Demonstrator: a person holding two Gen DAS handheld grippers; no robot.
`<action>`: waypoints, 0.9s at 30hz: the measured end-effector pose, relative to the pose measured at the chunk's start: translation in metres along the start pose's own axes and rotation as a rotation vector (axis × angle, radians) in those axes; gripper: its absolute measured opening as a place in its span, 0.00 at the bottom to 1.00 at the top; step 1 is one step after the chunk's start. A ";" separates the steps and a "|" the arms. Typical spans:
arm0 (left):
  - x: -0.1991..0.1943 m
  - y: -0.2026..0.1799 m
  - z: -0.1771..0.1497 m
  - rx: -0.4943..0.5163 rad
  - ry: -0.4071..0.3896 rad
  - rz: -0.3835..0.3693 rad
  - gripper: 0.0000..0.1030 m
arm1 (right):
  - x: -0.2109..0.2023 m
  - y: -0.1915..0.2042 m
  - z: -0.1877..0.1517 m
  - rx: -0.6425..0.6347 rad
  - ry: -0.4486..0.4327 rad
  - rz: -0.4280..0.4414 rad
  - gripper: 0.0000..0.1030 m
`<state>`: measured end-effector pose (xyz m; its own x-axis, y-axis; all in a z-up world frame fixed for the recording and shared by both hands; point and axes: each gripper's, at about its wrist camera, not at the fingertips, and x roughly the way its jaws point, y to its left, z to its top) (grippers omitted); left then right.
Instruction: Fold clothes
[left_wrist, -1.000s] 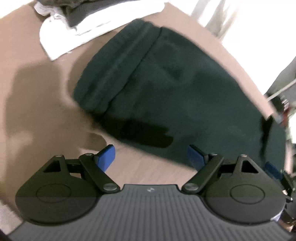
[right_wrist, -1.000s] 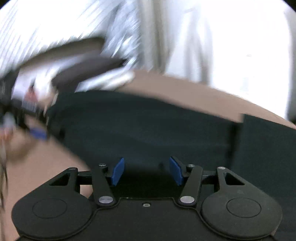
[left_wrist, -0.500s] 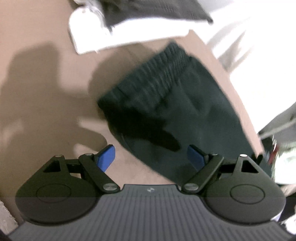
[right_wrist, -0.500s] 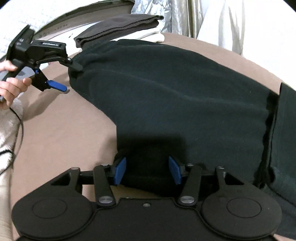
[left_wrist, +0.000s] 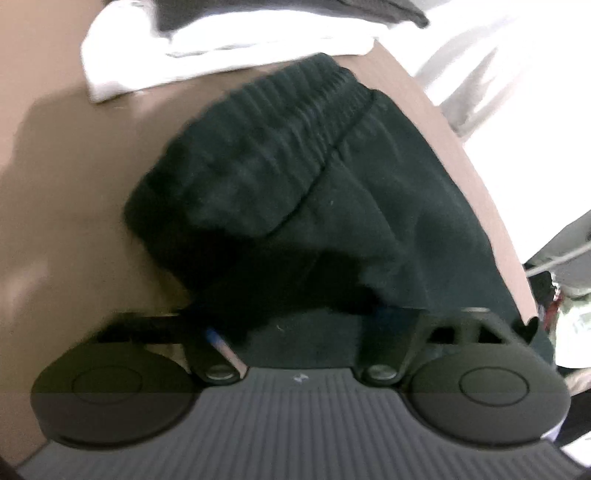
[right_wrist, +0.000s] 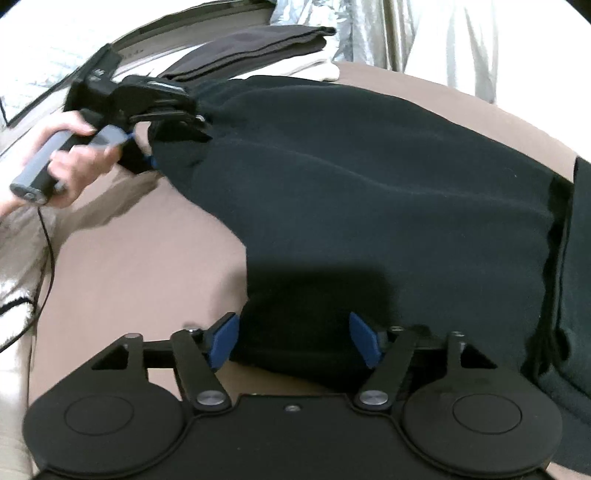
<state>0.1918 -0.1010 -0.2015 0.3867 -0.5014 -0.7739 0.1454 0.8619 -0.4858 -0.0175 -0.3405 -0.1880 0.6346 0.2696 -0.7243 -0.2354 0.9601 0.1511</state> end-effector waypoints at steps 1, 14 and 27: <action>-0.004 -0.010 -0.002 0.061 -0.024 0.018 0.35 | -0.005 -0.002 0.003 0.003 -0.002 0.007 0.71; -0.105 -0.228 -0.048 0.650 -0.423 -0.155 0.12 | -0.195 -0.131 -0.039 0.563 -0.524 -0.200 0.67; 0.005 -0.437 -0.223 1.058 0.075 -0.326 0.27 | -0.223 -0.209 -0.159 1.223 -0.694 -0.356 0.69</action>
<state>-0.0730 -0.4964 -0.0837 0.1375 -0.6889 -0.7117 0.9481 0.2994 -0.1066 -0.2273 -0.6132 -0.1650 0.8297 -0.3519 -0.4333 0.5457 0.3483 0.7621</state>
